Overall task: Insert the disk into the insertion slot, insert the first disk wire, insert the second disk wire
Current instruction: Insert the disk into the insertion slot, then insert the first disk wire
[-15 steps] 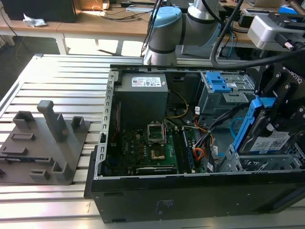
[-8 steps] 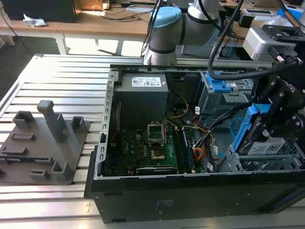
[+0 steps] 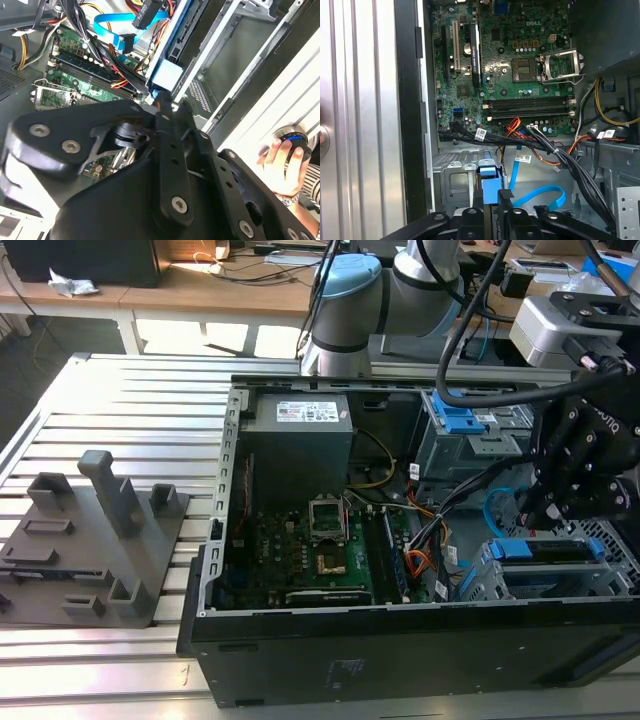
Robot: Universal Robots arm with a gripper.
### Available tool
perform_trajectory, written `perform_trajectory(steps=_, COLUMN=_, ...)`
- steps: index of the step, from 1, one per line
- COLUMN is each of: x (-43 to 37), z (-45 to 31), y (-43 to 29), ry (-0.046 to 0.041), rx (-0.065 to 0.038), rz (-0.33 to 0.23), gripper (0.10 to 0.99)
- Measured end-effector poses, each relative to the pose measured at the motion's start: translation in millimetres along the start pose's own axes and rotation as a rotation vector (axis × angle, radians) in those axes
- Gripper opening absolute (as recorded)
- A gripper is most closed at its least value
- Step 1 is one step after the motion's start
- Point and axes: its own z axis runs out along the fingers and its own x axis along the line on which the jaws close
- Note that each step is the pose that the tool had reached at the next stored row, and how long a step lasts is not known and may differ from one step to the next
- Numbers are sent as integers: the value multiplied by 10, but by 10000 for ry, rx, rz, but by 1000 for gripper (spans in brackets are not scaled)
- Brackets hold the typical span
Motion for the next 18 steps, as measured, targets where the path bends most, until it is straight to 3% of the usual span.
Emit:
perform_trajectory(steps=3, x=0, z=0, y=0, ry=5, rx=0, rz=0, gripper=118)
perform_trajectory(steps=4, x=0, z=0, y=0, ry=6, rx=0, rz=0, gripper=106)
perform_trajectory(steps=15, x=0, z=0, y=0, ry=29, rx=1, rz=1, gripper=106)
perform_trajectory(steps=16, x=-2, z=0, y=-13, ry=29, rx=2, rz=1, gripper=106)
perform_trajectory(steps=18, x=-19, z=-4, y=-125, ry=31, rx=-4, rz=1, gripper=106)
